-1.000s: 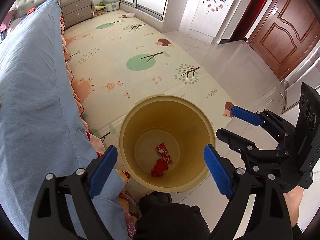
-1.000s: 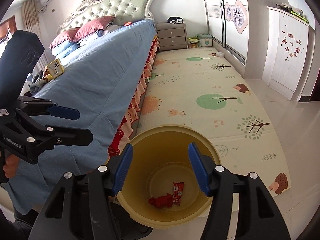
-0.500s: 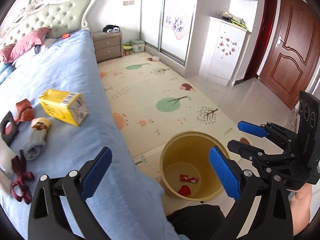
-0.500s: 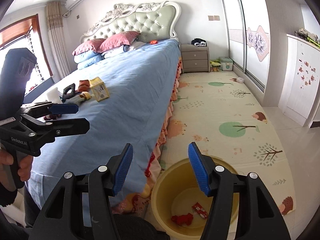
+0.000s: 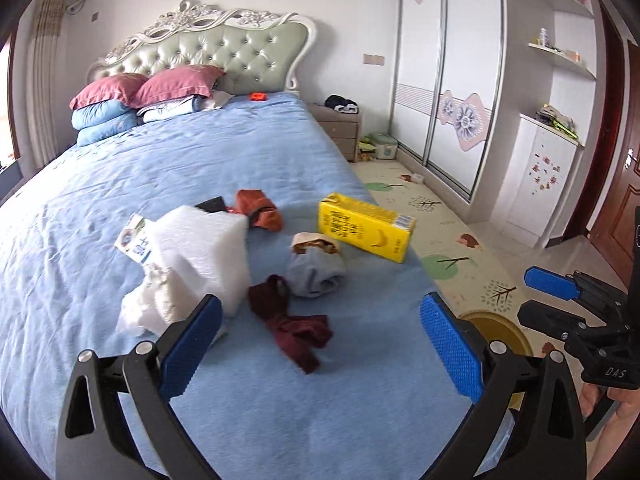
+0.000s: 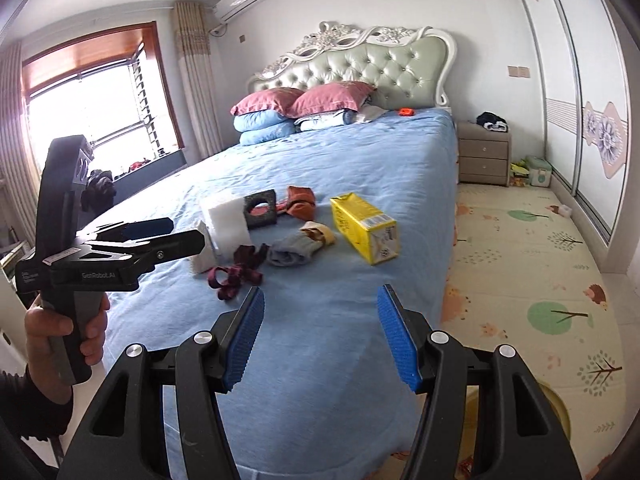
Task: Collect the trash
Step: 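Move both tools back to the items on the bed, then grasp the lace pouch with the right gripper while the left grasps white tissue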
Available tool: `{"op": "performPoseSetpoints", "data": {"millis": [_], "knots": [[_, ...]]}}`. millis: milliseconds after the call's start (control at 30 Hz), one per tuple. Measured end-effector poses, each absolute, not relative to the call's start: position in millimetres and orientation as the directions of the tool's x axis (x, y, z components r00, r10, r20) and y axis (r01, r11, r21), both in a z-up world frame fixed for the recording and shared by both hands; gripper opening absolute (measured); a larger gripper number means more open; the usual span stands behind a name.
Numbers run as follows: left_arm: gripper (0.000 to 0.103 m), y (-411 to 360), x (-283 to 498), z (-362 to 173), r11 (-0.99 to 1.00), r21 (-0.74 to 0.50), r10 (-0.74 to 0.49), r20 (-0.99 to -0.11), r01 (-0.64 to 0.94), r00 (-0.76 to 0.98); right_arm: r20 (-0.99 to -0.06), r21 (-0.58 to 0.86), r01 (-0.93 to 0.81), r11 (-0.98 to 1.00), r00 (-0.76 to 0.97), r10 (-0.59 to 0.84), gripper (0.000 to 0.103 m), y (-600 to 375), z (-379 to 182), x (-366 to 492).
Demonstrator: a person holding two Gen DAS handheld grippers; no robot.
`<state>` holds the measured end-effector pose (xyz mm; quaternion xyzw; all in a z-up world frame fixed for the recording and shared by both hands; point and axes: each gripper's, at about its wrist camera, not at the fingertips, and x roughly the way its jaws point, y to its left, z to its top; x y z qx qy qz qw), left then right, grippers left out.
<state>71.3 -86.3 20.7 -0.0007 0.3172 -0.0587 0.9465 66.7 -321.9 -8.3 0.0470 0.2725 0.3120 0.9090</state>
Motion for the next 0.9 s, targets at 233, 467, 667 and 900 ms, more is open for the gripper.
{"op": "performPoseSetpoints", "data": {"millis": [233,467,667,900], "knots": [[0.099,-19,71,11,0.998,-0.066,-0.054,-0.616,0.017,0.786,-0.477,0.240,-0.622,0.746,0.593,0.648,0.058,-253,-8,73],[0.099,32,82,-5,0.993,-0.112,-0.050,-0.650,-0.030,0.759,-0.491,0.250,-0.669,0.700,0.535,0.687,0.058,-200,-12,81],[0.099,60,84,-9,0.993,-0.111,-0.047,-0.651,-0.034,0.758,-0.521,0.220,-0.726,0.652,0.478,0.707,0.054,-145,-10,88],[0.099,87,99,-21,0.991,-0.128,-0.108,-0.683,0.027,0.723,-0.589,0.193,-0.746,0.637,0.431,0.683,0.040,-94,-19,112]]}}
